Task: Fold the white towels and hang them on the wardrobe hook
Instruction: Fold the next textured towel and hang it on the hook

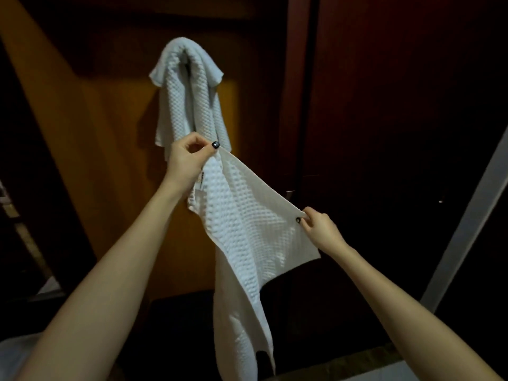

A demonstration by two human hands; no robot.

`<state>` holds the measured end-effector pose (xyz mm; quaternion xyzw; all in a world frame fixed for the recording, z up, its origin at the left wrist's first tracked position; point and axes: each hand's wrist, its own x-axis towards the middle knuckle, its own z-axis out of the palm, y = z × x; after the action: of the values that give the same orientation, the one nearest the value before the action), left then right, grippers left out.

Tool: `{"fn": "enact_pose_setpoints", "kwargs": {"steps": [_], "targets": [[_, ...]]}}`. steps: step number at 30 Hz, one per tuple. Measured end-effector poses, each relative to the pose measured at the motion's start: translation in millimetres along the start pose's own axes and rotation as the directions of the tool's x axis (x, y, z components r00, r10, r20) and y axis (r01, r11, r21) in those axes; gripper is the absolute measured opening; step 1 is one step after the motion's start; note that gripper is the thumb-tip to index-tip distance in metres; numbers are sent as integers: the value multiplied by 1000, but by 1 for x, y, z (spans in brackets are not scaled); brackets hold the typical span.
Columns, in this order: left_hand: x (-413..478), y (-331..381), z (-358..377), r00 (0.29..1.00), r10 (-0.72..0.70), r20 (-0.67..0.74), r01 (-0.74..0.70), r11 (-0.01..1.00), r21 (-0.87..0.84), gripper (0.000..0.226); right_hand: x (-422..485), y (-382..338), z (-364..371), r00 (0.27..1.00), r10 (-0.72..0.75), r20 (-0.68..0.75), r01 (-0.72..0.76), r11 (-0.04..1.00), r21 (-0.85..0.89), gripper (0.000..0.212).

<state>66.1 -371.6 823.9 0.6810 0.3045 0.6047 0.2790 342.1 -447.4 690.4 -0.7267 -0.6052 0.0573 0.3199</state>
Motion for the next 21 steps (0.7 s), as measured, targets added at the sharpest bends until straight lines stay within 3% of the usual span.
{"fn": "enact_pose_setpoints", "kwargs": {"steps": [5, 8, 10, 13, 17, 21], "targets": [[-10, -37, -47, 991, -119, -59, 128, 975, 183, 11, -4, -15, 20, 1000, -18, 6, 19, 991, -130, 27], [-22, -52, -66, 983, -173, -61, 183, 959, 218, 12, 3, -35, 22, 1000, -1, -30, 5, 992, 130, 26], [-26, -55, -66, 980, -196, -8, 193, 952, 238, 14, 6, -61, 17, 999, -40, -34, 49, 940, 339, 7], [-26, -57, -55, 974, -199, 110, 160, 944, 289, 20, 7, -115, 9, 975, -215, 64, 150, 836, 529, 30], [-27, -44, -39, 953, -159, 259, 102, 970, 220, 16, 14, -164, 7, 900, -381, 211, 166, 748, 642, 45], [-29, -30, -37, 931, -134, 340, 97, 988, 123, 10, 30, -180, 13, 899, -407, 162, 262, 796, 546, 11]]}}
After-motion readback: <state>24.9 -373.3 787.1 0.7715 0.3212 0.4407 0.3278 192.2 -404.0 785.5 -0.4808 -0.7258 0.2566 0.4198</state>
